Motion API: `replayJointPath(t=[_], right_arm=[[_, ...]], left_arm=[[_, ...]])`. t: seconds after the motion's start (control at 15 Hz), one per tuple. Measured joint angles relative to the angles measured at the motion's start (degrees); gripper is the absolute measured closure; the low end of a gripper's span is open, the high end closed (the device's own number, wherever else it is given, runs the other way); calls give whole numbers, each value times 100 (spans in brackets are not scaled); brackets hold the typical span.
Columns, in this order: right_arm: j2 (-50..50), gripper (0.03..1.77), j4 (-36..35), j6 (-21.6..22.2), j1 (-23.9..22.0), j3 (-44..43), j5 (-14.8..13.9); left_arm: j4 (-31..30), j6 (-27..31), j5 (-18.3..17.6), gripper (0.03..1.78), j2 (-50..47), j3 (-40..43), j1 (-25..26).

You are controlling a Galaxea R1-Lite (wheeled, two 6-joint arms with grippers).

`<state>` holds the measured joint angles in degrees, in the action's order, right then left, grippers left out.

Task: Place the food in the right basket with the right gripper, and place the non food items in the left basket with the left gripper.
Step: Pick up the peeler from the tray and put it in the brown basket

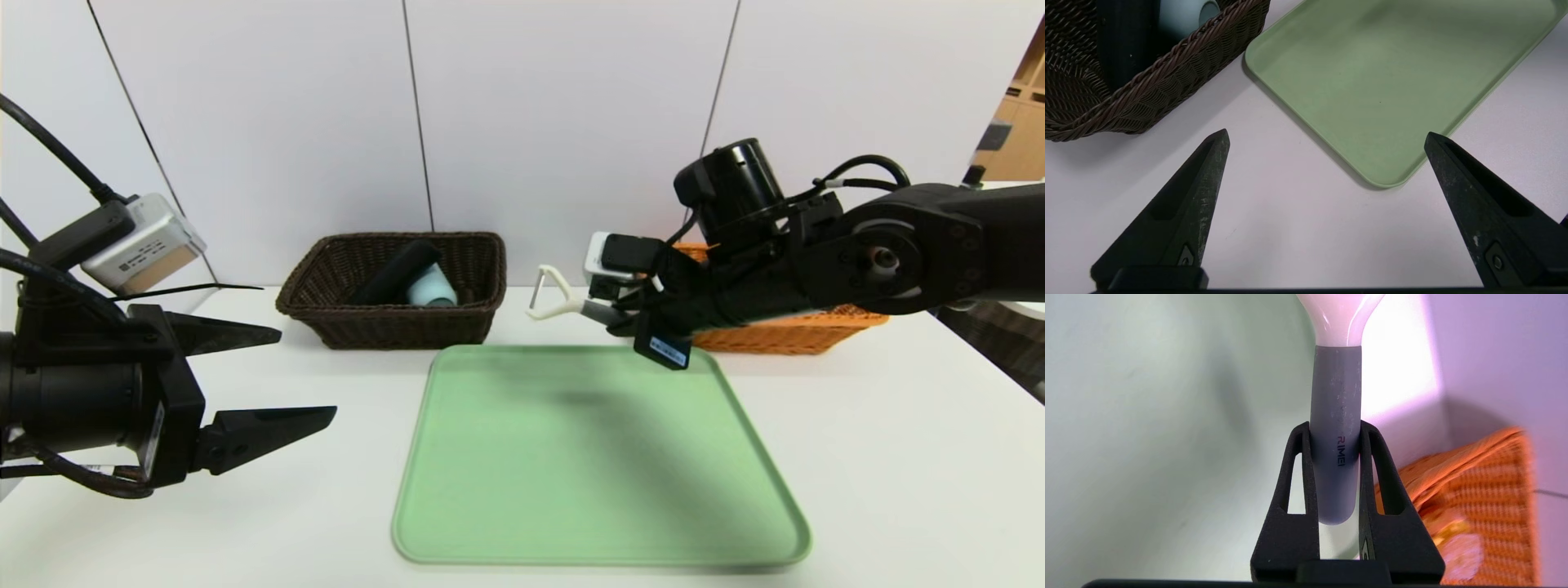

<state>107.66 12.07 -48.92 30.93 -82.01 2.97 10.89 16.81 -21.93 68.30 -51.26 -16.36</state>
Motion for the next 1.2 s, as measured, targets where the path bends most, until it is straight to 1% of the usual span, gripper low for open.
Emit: replayJointPath(t=[0.07,0.2,0.47,0.93,1.13,1.2], right_arm=[[-21,151,-389,11,57,100,0],[17,151,-546,17,118,100,-2],[444,151,-422,57,228,-636,-15],[1418,151,311,96,514,-2623,-80],[1731,151,228,99,667,-2973,-107],[1816,151,63,107,702,-3001,-119]], left_arm=[[2,-2,0,12,-4,0,0],[5,-2,2,12,-11,0,0],[-4,-9,0,12,-9,-13,0],[-2,-37,9,12,-48,0,10],[5,-45,0,12,-61,0,10],[2,-45,0,12,-65,2,11]])
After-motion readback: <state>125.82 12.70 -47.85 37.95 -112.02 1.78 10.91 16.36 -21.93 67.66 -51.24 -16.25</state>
